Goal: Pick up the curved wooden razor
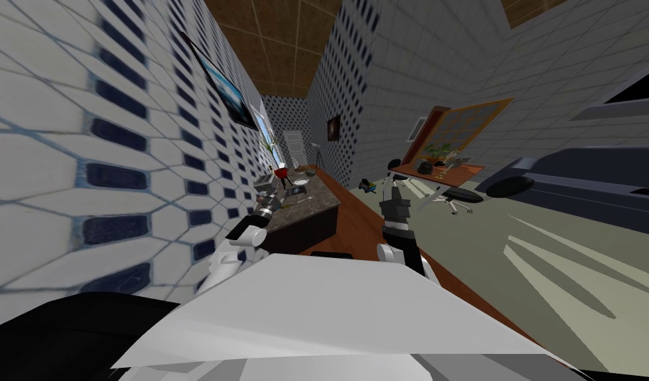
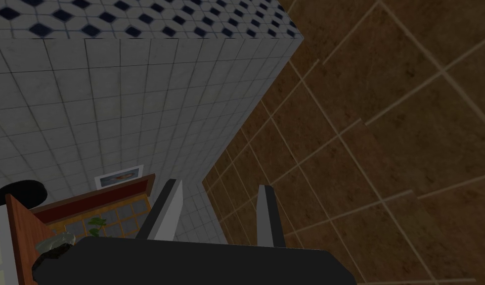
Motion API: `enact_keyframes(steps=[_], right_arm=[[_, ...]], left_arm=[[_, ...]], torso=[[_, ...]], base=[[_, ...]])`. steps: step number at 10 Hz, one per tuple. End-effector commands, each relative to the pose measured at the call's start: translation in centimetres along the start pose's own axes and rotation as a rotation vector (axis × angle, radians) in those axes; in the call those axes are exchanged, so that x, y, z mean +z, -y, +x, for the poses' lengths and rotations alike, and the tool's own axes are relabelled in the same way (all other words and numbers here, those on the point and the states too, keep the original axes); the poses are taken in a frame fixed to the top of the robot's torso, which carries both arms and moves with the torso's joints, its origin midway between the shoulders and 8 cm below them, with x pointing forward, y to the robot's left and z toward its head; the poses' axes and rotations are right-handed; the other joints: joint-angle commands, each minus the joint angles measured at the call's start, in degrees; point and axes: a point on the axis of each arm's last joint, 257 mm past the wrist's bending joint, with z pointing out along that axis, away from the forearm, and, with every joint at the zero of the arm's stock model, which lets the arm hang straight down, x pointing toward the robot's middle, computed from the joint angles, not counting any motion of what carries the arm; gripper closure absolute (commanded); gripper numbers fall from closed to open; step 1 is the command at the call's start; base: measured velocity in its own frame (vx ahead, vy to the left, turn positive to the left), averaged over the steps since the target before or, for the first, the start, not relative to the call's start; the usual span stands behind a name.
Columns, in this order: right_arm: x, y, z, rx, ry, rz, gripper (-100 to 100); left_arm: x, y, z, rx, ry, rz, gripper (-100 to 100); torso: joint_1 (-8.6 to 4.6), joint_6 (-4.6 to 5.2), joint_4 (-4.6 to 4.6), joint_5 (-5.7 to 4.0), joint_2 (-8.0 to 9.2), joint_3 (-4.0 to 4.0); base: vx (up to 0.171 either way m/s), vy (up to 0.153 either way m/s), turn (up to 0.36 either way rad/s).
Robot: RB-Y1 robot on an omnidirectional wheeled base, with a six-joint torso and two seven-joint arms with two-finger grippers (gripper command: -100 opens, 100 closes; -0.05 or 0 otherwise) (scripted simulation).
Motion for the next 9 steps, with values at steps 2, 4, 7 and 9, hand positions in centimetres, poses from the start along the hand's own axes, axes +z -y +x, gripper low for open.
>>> enact_keyframes(steps=[2,4,7,9], right_arm=[[0.0,0.0,0.0,0.000,0.000,0.000,0],[0.0,0.0,0.0,0.000,0.000,0.000,0],[0.0,0.0,0.0,0.000,0.000,0.000,0],[0.0,0.0,0.0,0.000,0.000,0.000,0]], left_arm=[[0.4,-1.7,-1.3,-0.029,0.009,-0.076,-100],[0.5,-3.2,-2.4,-0.055,0.019,-0.139,-100],[0.3,-5.2,-3.6,-0.083,0.032,-0.226,-100],[0.0,-6.8,-4.8,-0.111,0.046,-0.293,-100]], torso=[[0.01,0.00,0.00,0.00,0.01,0.00],[0.01,0.00,0.00,0.00,-0.01,-0.01],[0.01,0.00,0.00,0.00,0.00,0.00],[0.00,0.00,-0.01,0.00,-0.03,-0.02]], base=[[0.003,-0.001,-0.011],[0.011,-0.005,-0.037],[0.006,-0.003,-0.021],[0.017,-0.008,-0.054]])
